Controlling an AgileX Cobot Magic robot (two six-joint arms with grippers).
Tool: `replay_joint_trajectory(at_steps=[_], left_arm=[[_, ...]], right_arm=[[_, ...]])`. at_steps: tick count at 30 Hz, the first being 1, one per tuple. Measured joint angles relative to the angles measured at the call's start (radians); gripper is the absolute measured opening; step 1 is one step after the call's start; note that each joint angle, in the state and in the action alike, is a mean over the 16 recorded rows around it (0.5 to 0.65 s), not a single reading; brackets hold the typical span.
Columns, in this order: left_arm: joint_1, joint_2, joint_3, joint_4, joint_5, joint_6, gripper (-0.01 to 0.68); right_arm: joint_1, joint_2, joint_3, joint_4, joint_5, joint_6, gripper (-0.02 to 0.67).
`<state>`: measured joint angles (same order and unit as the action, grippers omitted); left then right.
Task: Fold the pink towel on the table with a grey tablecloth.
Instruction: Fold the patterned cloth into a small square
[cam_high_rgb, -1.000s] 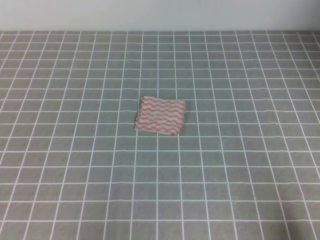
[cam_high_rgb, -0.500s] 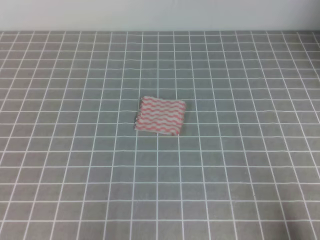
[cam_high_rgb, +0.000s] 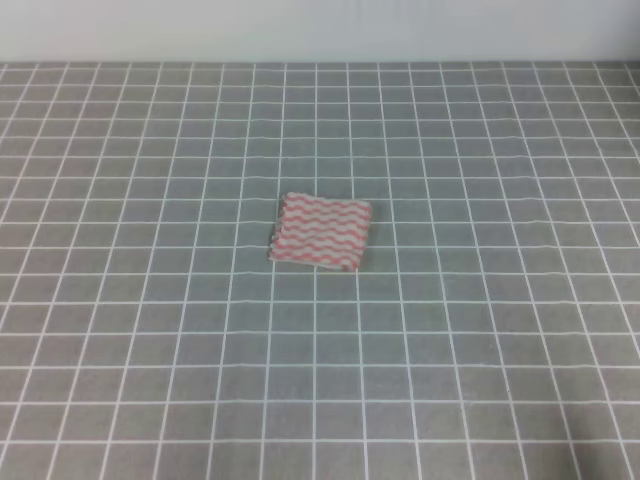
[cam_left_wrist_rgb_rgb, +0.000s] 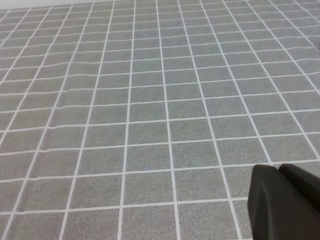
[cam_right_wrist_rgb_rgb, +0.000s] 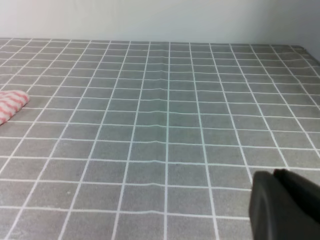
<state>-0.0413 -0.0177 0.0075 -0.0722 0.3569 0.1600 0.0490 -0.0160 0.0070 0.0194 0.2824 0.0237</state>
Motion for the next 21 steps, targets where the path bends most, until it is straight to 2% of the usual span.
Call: replay_joint_trajectory(at_steps=[21], left_arm=[[0.0,-0.003,0.005,0.001,-0.004,0.0,0.0]], right_arm=[[0.0,0.003,-0.002,-0.001,0.002,0.0,-0.018]])
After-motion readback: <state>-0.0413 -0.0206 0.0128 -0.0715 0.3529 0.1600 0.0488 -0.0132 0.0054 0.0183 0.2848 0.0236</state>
